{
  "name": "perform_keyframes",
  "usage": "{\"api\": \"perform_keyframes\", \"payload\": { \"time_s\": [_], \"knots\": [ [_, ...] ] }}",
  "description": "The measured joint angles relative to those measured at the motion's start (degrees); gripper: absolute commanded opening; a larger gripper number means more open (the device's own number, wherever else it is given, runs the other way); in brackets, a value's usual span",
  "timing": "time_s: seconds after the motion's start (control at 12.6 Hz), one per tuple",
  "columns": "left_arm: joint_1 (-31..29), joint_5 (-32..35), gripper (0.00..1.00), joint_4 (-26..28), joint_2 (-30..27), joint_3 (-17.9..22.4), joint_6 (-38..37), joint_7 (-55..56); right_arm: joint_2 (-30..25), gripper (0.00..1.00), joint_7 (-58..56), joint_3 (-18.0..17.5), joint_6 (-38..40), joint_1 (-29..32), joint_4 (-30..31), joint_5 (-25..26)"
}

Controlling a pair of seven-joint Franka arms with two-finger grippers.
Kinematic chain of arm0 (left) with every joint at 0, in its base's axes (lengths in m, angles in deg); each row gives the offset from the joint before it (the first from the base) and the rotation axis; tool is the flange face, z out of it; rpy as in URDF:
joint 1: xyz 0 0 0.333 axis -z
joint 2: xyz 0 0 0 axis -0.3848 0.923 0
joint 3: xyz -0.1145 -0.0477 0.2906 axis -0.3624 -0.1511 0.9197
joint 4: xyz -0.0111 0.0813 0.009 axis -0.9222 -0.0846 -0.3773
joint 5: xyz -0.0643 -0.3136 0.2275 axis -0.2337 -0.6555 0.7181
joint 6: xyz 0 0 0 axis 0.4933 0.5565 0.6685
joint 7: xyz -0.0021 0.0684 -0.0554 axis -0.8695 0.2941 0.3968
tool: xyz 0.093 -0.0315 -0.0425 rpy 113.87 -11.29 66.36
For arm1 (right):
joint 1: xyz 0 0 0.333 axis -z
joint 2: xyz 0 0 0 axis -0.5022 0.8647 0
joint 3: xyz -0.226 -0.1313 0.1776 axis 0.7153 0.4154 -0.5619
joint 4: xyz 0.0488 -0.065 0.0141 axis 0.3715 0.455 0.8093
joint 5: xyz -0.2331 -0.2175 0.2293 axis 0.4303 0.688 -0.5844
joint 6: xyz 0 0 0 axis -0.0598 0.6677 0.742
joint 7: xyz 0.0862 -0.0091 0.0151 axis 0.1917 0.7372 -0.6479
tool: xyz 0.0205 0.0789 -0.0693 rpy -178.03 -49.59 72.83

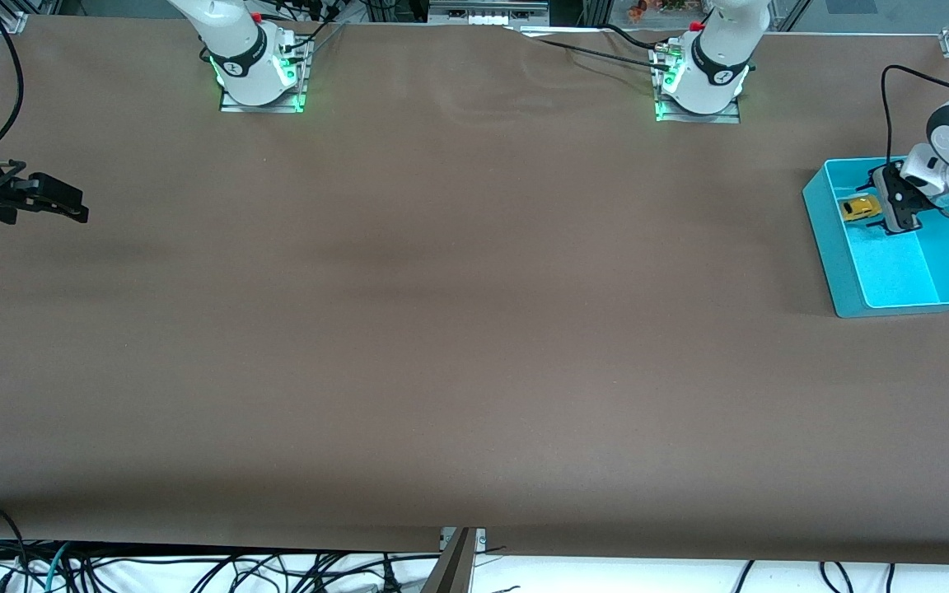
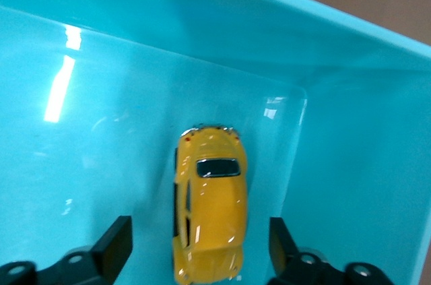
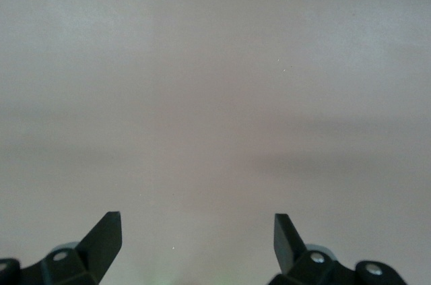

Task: Wind and store yellow beetle car
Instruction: 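Lift the car with the left gripper and lower it into the cyan box, then open the left gripper to release the car in the box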

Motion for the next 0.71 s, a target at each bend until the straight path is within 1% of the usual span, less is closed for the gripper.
{"api": "perform_keyframes", "payload": {
  "time_s": [0.16,0.4,0.55,0.71],
  "knots": [
    [1.1,0.0,1.00,-0.2,-2.8,-0.3,-0.1,2.1,0.0,1.00,0.0,0.0,0.0,0.0,0.0,0.0],
    [6.1,-0.5,1.00,-0.4,-7.0,-0.6,-2.2,10.8,0.0,1.00,0.0,0.0,-0.1,0.0,0.0,0.0],
    [10.4,-1.1,1.00,-1.1,-12.3,-0.9,-5.2,16.0,0.0,1.00,0.0,0.0,-0.1,0.0,0.0,0.0],
    [13.9,-4.2,1.00,-1.9,-19.5,-1.0,-11.0,20.1,0.0,1.00,0.0,0.0,-0.2,0.0,0.0,0.0]
  ]
}}
